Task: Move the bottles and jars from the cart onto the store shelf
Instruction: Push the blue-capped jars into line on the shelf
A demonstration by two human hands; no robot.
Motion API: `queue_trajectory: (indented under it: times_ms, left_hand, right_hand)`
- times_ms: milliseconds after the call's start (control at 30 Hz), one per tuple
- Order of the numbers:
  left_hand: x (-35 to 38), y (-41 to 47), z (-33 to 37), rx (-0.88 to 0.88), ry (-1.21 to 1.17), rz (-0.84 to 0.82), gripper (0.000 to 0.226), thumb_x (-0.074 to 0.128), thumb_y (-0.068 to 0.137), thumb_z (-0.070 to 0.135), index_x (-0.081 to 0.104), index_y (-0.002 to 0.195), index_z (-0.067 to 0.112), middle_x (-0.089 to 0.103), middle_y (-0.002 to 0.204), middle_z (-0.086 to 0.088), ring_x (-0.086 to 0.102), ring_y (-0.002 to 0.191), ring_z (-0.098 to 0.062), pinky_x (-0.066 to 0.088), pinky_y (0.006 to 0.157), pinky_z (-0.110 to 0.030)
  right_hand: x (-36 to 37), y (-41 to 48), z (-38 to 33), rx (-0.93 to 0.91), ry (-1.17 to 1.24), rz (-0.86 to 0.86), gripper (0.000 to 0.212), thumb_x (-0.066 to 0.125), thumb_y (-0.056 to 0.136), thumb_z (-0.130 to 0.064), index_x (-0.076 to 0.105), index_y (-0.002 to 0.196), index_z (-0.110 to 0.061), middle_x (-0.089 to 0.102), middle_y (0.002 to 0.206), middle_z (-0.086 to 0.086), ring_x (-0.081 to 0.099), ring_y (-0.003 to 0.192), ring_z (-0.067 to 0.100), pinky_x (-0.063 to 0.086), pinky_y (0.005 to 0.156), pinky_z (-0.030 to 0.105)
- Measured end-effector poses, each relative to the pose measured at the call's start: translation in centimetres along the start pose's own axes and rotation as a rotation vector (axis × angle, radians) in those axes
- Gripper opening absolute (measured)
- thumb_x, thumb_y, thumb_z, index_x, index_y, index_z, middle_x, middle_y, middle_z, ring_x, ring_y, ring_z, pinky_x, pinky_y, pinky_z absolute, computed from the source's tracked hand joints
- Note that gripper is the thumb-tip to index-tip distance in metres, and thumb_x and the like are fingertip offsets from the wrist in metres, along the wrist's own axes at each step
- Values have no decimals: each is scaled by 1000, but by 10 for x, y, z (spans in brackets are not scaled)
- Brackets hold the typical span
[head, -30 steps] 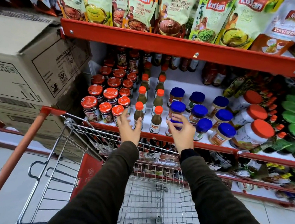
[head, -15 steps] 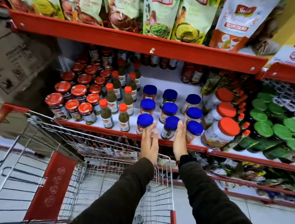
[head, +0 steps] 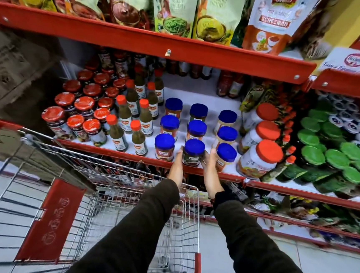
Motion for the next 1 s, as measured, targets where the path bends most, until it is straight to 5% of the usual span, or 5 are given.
queue_trajectory:
  times_ms: [167,367,533,767,1000]
  left_hand:
    - [-47,20,-24,-49,-46,300,67,26,97,63,28,154,28,29,162,-8,30,148,-22,25,116,-36]
    - [-53,14,-39,158,-46,485,42,33,105,33,53,138,18,54,145,-7,52,132,-22,37,114,-37]
    - [-36,-4,-64,244,-39,529,50,25,107,30,69,108,6,73,111,-12,69,109,-28,52,102,-41]
    - [26,46,-54,115,-50,193,71,25,95,66,29,154,27,26,162,3,23,148,-12,19,113,-28]
    - [31,84,-26,27,-212,130,74,4,99,59,25,155,14,33,160,-9,37,140,-16,29,107,-29]
  right_hand:
    - [-25,-16,-18,-182,49,52,86,14,90,-74,35,157,-25,36,165,4,30,153,19,17,124,40]
    - [-39,-12,-3,-194,123,161,74,20,102,-63,42,153,-14,46,158,9,44,146,22,26,124,42]
    - [-73,-29,21,-297,259,484,52,28,110,-38,64,125,-3,68,129,21,66,104,24,55,84,33]
    - [-89,-31,19,-258,216,375,61,19,107,-51,26,160,-22,23,170,-1,24,156,17,18,128,42]
    - [-96,-25,8,-240,229,149,52,8,106,-56,30,149,-38,38,142,-22,34,136,-3,20,113,24]
Point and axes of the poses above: each hand's wrist, its own y-axis towards the middle knuckle, its own x-axis out of the palm, z = x × y, the point moved 2 cm from there along y, towards the middle knuckle
